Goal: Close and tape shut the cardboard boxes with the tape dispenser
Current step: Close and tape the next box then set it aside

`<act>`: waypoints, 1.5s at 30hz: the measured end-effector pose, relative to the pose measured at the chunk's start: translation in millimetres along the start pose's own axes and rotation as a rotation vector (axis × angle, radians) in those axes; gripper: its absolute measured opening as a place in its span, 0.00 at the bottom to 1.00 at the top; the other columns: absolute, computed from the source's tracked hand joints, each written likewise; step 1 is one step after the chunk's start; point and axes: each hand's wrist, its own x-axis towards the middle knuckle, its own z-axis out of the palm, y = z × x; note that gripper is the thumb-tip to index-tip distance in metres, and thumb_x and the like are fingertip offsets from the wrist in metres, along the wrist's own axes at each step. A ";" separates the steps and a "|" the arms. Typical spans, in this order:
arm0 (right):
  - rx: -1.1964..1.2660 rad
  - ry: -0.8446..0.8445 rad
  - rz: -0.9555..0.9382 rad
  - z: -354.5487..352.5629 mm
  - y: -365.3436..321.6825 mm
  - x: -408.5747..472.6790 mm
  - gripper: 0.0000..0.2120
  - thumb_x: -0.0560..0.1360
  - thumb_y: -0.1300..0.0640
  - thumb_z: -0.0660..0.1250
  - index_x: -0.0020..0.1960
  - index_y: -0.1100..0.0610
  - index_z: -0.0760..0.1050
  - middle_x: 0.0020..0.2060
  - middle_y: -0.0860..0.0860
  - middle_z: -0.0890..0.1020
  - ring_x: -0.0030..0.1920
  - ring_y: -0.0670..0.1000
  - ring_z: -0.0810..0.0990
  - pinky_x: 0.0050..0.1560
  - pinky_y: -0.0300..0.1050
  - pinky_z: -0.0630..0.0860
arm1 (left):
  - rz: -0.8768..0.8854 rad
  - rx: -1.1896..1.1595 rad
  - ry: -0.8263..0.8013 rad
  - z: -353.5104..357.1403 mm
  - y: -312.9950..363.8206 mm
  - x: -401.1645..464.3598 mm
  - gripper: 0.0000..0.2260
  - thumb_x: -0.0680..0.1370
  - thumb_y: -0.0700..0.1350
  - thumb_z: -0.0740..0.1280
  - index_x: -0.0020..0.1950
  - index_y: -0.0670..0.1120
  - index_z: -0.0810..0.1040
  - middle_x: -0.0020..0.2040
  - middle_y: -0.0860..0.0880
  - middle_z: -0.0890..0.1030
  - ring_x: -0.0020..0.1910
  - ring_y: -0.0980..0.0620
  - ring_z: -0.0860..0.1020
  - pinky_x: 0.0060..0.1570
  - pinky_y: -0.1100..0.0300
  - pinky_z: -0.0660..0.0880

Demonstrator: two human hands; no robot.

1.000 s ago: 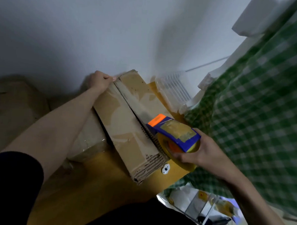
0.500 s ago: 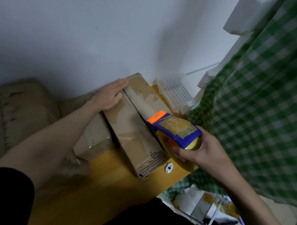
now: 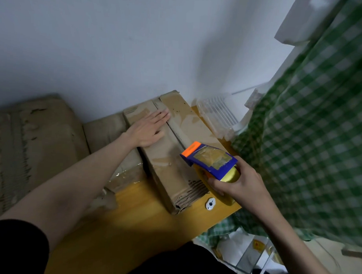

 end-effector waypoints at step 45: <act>-0.159 0.017 -0.061 10.8 20.8 -17.6 0.35 0.75 0.42 0.72 0.75 0.51 0.61 0.66 0.50 0.77 0.61 0.52 0.78 0.59 0.54 0.78 | 0.053 0.016 0.013 33.5 101.8 -50.2 0.36 0.77 0.64 0.41 0.83 0.52 0.39 0.82 0.55 0.39 0.81 0.57 0.39 0.80 0.52 0.43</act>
